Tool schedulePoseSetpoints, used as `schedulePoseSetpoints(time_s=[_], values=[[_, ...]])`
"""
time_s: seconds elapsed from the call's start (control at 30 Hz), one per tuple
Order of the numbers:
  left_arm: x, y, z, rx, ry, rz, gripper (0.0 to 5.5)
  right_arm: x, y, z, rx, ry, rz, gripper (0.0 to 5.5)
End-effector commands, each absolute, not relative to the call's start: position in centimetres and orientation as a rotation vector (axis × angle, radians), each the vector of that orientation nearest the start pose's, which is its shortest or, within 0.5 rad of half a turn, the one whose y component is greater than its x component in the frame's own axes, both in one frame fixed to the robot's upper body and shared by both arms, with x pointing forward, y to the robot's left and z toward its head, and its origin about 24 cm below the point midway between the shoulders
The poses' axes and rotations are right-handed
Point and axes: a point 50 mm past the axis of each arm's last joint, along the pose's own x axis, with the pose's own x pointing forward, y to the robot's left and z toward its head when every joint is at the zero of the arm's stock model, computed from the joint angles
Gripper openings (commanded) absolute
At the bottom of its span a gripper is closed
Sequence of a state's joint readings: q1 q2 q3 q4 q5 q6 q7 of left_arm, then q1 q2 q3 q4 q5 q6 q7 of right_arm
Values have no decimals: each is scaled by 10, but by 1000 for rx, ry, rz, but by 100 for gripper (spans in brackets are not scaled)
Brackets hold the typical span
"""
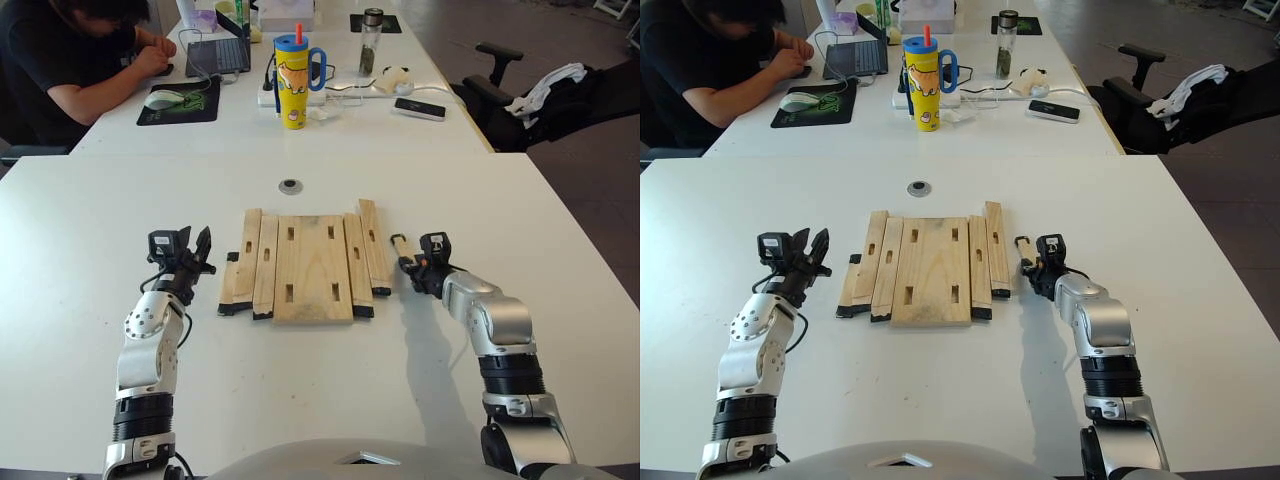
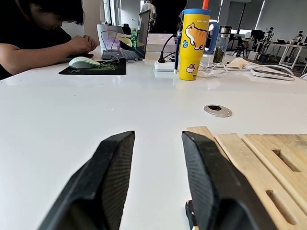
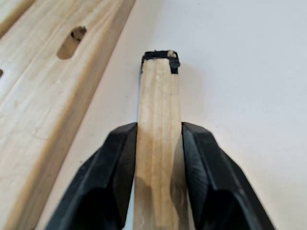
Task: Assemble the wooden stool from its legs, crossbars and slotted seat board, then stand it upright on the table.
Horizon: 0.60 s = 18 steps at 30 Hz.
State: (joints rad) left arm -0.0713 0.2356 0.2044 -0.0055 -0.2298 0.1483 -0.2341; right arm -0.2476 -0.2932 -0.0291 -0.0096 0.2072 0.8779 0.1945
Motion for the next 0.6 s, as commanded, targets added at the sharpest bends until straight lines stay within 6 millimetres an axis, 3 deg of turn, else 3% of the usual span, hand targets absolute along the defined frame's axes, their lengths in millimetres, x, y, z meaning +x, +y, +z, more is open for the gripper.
schedulePoseSetpoints(time_s=[0.03,0.1,0.17,0.27,0.4,0.6], values=[[272,221,69,-21,44,-85,183,265,-201,13,-27,737,129,130],[274,216,72,-61,49,-116,183,277,-204,29,-56,609,109,130],[279,206,72,-137,92,-180,183,292,-203,59,-131,394,130,130],[284,192,70,-286,160,-276,183,304,-189,96,26,147,229,130],[284,169,88,-581,183,-484,183,302,-162,103,104,89,437,130],[282,148,113,-790,199,-689,183,283,-129,102,150,82,734,130]])
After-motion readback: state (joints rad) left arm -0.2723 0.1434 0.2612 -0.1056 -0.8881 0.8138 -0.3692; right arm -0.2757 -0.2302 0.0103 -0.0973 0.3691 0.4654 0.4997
